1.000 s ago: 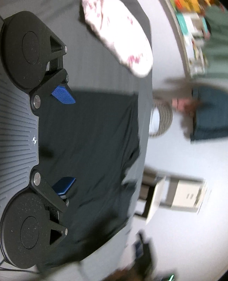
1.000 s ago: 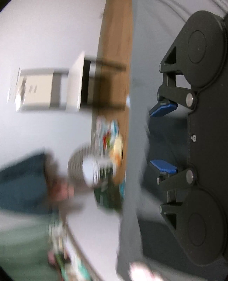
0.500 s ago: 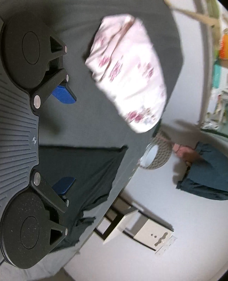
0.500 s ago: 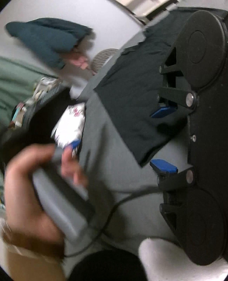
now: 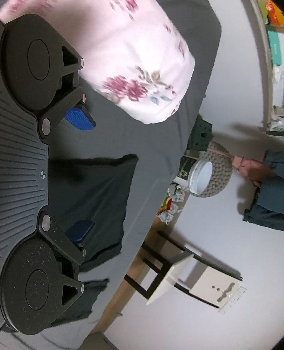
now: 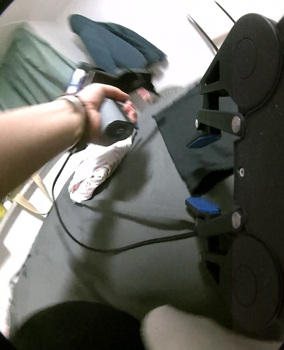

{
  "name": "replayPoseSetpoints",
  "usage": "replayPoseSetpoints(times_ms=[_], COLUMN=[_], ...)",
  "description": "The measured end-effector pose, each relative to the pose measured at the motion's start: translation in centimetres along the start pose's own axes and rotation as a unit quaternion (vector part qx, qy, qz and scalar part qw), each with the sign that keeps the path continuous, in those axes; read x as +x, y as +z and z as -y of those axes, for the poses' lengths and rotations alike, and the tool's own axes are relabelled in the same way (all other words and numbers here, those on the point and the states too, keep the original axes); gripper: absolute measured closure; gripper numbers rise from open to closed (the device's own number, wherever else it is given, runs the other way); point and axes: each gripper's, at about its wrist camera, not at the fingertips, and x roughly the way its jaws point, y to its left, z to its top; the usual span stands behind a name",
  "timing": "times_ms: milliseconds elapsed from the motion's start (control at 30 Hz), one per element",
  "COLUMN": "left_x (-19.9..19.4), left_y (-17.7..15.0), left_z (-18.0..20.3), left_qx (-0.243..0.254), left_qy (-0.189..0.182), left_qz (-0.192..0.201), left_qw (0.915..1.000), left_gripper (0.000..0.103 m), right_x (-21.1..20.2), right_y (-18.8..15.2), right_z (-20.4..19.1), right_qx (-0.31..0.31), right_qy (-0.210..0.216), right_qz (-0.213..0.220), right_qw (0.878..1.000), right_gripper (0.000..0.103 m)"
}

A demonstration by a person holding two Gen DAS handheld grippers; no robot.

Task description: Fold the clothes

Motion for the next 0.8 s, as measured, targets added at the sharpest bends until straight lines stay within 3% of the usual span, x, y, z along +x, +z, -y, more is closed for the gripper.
replayPoseSetpoints(times_ms=[100,300,333,433,567,600,700,800], left_x=[2.0,4.6,4.7,4.9,4.4,4.5,4.5,4.6], left_y=[0.8,0.4,0.4,0.5,0.5,0.5,0.3,0.4], left_z=[-1.1,-0.7,-0.5,-0.2,0.0,0.2,0.5,0.3], left_qx=[-0.066,-0.049,-0.036,-0.014,-0.013,-0.012,0.001,0.000], left_qy=[-0.021,0.008,0.014,0.027,0.001,-0.004,0.009,0.017], left_qz=[-0.002,-0.002,-0.001,0.004,0.003,0.000,0.002,0.004], left_qw=[0.9976,0.9988,0.9992,0.9995,0.9999,0.9999,1.0000,0.9999], left_gripper=[0.013,0.022,0.030,0.038,0.045,0.045,0.048,0.076], right_x=[-0.1,-0.3,-0.3,-0.3,0.1,0.2,0.2,-0.1], right_y=[0.1,0.2,0.2,-0.1,-0.2,-0.2,-0.2,-0.1], right_z=[-0.7,-0.4,-0.4,-0.6,-0.6,-0.3,-0.2,-0.9], right_qx=[-0.015,-0.008,-0.007,-0.006,-0.002,0.005,0.009,-0.006], right_qy=[-0.013,-0.007,-0.008,-0.014,-0.032,-0.034,-0.030,-0.024], right_qz=[0.000,0.001,0.002,0.007,0.010,0.008,0.007,0.008], right_qw=[1.000,1.000,1.000,1.000,0.999,0.999,0.999,1.000], right_gripper=[0.060,0.059,0.056,0.050,0.028,0.027,0.031,0.051])
